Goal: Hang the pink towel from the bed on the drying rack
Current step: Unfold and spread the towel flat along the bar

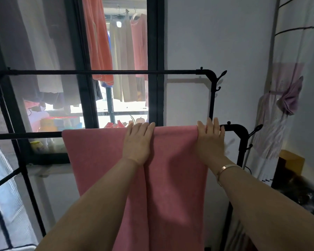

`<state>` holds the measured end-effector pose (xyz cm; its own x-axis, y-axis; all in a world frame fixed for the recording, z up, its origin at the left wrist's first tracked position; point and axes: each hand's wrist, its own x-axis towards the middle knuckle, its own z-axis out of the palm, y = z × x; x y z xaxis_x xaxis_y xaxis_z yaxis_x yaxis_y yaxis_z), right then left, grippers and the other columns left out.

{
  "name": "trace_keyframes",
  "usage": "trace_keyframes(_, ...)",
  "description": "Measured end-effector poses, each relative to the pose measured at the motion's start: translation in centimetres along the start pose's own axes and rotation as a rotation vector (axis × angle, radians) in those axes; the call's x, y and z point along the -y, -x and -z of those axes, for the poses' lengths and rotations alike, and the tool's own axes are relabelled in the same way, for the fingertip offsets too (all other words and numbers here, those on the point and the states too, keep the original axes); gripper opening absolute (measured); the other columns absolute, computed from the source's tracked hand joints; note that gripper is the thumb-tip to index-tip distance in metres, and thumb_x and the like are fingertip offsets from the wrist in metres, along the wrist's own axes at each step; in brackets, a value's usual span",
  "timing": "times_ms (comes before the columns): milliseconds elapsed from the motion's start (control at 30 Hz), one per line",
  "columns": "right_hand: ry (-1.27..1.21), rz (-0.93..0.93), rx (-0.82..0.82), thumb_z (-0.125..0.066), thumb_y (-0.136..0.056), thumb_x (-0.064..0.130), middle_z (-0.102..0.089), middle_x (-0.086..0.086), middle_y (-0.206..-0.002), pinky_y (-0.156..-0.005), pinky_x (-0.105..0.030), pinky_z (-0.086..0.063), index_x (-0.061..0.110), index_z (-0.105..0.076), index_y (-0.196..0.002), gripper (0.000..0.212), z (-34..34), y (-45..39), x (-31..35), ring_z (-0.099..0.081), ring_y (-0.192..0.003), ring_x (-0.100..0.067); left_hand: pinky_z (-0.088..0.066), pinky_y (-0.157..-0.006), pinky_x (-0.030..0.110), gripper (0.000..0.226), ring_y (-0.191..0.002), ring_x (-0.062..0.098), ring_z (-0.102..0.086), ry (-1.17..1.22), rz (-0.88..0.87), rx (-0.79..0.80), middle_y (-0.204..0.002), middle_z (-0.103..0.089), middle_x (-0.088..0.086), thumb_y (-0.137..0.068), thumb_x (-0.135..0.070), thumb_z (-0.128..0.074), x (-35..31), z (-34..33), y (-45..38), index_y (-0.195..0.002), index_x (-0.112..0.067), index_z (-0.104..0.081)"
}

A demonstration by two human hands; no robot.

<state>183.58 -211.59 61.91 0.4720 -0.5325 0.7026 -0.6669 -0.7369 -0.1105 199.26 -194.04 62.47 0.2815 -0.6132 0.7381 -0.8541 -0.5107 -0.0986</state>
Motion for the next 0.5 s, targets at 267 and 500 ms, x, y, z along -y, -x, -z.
trace_keyframes(267, -0.256, 0.355, 0.005, -0.037, -0.097, 0.034, -0.025, -0.007, -0.156, -0.118, -0.044, -0.004, 0.022, -0.023, -0.148, 0.054, 0.2, 0.5, 8.0, -0.016, -0.145, -0.024, -0.008, -0.118, 0.041, 0.052, -0.137, 0.026, -0.033, 0.046, -0.016, 0.023, -0.146, -0.043, 0.004, -0.095, -0.01, -0.035, 0.0, 0.5, 0.2, -0.147, -0.015, -0.033)
trace_keyframes(500, -0.114, 0.329, -0.01, -0.046, -0.092, 0.035, -0.047, -0.014, -0.138, -0.114, -0.054, -0.013, 0.018, -0.037, -0.141, 0.053, -0.8, 0.7, 8.6, -0.038, -0.129, -0.033, -0.037, -0.088, 0.033, 0.028, -0.112, 0.027, -0.052, 0.212, 0.205, -0.057, -0.122, -0.062, 0.008, -0.091, -0.012, -0.047, 3.6, 2.7, -0.9, -0.11, -0.009, -0.069)
